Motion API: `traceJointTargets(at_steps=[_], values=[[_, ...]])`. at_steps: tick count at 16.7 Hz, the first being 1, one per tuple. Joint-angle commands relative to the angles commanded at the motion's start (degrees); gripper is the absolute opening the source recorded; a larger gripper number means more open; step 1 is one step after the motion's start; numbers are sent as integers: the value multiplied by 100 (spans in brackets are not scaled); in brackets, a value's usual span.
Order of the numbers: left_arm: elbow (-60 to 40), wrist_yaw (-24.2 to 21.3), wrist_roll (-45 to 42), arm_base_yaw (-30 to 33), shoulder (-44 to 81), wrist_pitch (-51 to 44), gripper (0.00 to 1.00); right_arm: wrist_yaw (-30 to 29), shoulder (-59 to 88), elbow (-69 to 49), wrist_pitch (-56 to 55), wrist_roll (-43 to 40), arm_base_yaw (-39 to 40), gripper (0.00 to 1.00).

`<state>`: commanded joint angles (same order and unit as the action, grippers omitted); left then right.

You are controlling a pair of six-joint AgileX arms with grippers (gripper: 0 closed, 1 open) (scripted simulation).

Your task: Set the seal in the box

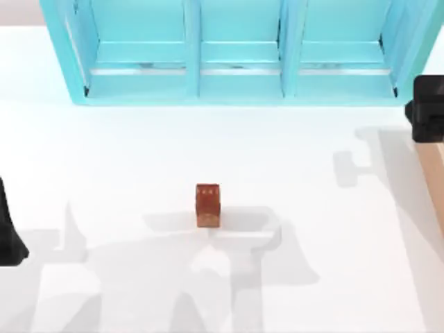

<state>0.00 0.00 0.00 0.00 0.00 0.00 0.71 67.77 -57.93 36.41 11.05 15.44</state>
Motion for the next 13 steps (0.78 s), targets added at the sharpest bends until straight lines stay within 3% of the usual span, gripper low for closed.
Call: traceJointTargets(at_steps=[5, 13], values=[[0, 0, 0, 0, 0, 0, 100, -29, 2319, -2243, 1024, 671, 450, 100], [0, 0, 0, 0, 0, 0, 100, -176, 4681, -5418, 2430, 1670, 1174, 100]])
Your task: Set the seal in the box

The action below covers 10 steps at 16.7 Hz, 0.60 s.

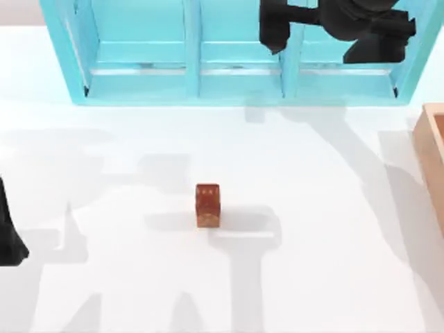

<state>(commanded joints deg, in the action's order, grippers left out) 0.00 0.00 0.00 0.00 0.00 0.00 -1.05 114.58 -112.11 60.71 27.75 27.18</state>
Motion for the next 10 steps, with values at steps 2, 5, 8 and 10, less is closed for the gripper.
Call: traceJointTargets(at_steps=[2, 5, 8, 10], values=[[0, 0, 0, 0, 0, 0, 100, -40, 571, -736, 428, 277, 206, 100], [0, 0, 0, 0, 0, 0, 100, -57, 1285, -1809, 1195, 779, 555, 100], [0, 0, 0, 0, 0, 0, 100, -20, 2021, -2742, 2009, 1291, 967, 100], [0, 0, 0, 0, 0, 0, 100, 15, 2479, -3223, 2532, 1582, 1269, 100]])
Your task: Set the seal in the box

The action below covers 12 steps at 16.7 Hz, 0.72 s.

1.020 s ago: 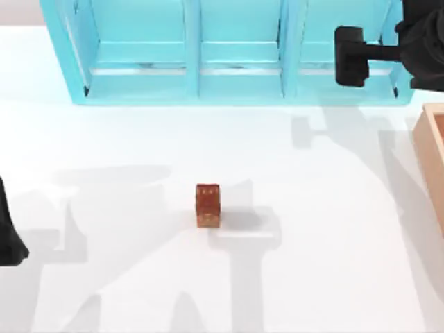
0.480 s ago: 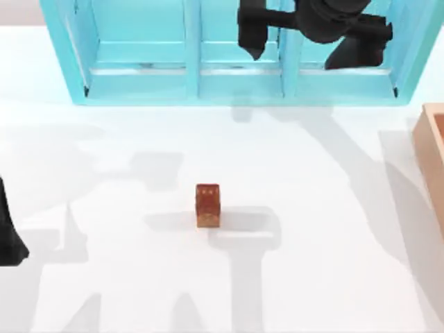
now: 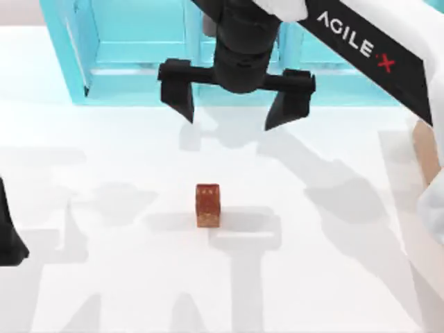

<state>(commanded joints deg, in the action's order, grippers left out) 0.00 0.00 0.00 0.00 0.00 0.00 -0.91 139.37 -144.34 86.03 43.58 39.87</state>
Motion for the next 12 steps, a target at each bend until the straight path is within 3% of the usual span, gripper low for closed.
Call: traceJointTargets(at_steps=[5, 12], values=[[0, 0, 0, 0, 0, 0, 100, 48, 717, -580, 743, 342, 572, 100], [0, 0, 0, 0, 0, 0, 100, 48, 727, -565, 729, 340, 562, 100]])
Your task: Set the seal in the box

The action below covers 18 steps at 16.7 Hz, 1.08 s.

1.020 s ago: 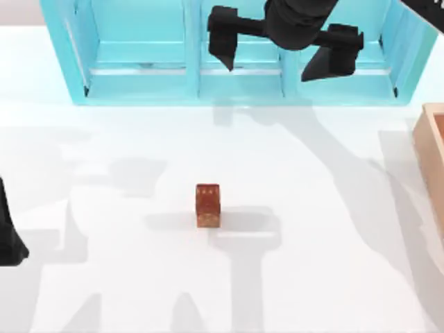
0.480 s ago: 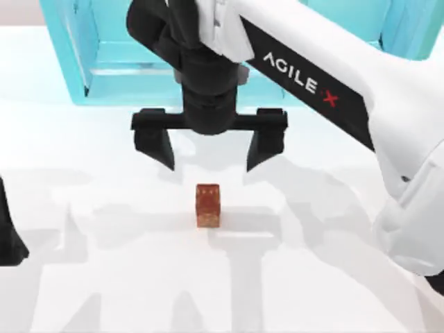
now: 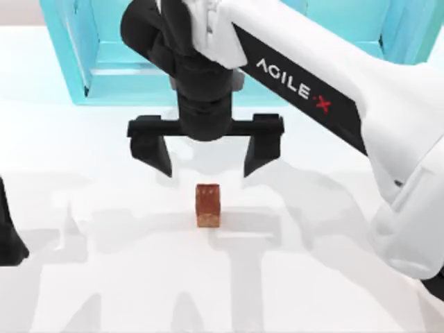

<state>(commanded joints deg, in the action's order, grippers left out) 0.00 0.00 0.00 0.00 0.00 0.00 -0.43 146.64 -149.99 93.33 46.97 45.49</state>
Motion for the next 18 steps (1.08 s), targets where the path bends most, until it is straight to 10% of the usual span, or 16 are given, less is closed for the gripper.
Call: traceJointTargets(at_steps=[18], values=[[0, 0, 0, 0, 0, 0, 100, 5, -329, 2879, -2548, 15, 32, 92]])
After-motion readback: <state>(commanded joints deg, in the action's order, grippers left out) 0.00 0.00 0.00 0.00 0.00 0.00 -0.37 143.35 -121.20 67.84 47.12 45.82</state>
